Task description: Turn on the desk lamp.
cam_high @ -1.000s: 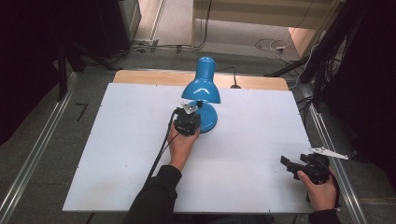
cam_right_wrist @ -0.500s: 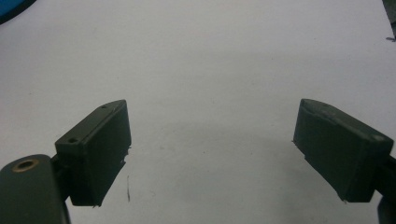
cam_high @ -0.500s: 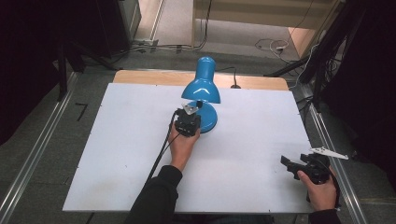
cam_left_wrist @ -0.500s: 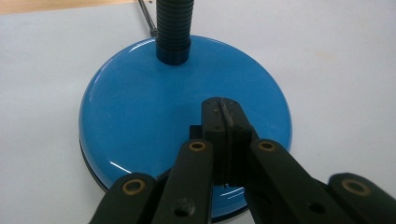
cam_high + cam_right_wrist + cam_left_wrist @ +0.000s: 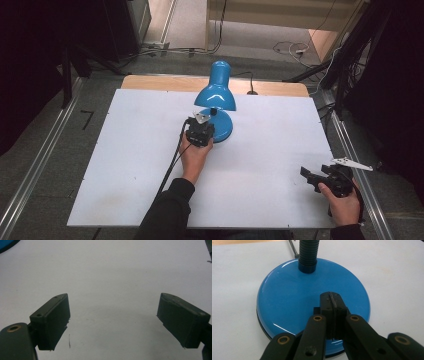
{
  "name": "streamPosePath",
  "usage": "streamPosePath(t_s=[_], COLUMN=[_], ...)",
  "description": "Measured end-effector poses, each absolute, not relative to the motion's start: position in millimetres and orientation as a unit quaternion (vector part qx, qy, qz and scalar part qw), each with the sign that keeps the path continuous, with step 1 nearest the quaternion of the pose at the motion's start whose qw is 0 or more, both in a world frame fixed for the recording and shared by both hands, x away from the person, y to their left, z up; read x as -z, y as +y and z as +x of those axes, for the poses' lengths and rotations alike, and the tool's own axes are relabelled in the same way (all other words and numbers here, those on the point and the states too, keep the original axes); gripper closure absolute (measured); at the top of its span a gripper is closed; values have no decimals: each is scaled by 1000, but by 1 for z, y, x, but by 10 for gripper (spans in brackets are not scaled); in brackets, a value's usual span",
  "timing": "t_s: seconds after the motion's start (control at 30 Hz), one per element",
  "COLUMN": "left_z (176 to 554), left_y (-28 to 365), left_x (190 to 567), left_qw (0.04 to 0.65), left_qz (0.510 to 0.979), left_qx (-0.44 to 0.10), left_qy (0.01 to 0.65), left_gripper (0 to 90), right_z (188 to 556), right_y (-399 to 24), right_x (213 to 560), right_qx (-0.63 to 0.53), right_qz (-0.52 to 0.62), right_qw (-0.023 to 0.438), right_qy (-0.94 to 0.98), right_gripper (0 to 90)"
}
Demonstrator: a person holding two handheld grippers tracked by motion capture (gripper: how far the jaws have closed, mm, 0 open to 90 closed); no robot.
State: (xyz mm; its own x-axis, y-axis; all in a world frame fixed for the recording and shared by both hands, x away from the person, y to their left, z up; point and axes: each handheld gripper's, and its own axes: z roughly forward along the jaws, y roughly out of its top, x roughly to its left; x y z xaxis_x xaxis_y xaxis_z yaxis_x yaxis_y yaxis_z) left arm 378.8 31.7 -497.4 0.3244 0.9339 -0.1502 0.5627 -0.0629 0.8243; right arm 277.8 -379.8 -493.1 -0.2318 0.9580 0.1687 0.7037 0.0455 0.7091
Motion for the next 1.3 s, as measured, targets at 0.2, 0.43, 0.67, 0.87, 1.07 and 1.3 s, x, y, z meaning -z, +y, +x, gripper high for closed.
streamPosePath(t_s=[0.2,0.43,0.67,0.87,1.07,1.3], left_z=[378,377,376,376,376,374], left_y=[31,29,28,29,29,31], left_x=[498,498,499,500,500,501], left_qw=[424,425,427,431,431,426], left_qz=[695,696,693,690,690,694], left_qx=[-221,-223,-226,-224,-227,-241], left_qy=[537,535,536,536,535,529], left_gripper=[900,900,900,900,900,900], right_z=[278,278,278,278,278,278], right_y=[-380,-379,-379,-379,-379,-379], right_x=[493,493,493,493,493,493], right_qx=[-354,-352,-354,-352,-352,-353], right_qz=[593,593,592,593,592,593], right_qw=[180,181,180,179,180,179], right_qy=[700,701,701,702,702,701], right_gripper=[100,101,101,101,101,101])
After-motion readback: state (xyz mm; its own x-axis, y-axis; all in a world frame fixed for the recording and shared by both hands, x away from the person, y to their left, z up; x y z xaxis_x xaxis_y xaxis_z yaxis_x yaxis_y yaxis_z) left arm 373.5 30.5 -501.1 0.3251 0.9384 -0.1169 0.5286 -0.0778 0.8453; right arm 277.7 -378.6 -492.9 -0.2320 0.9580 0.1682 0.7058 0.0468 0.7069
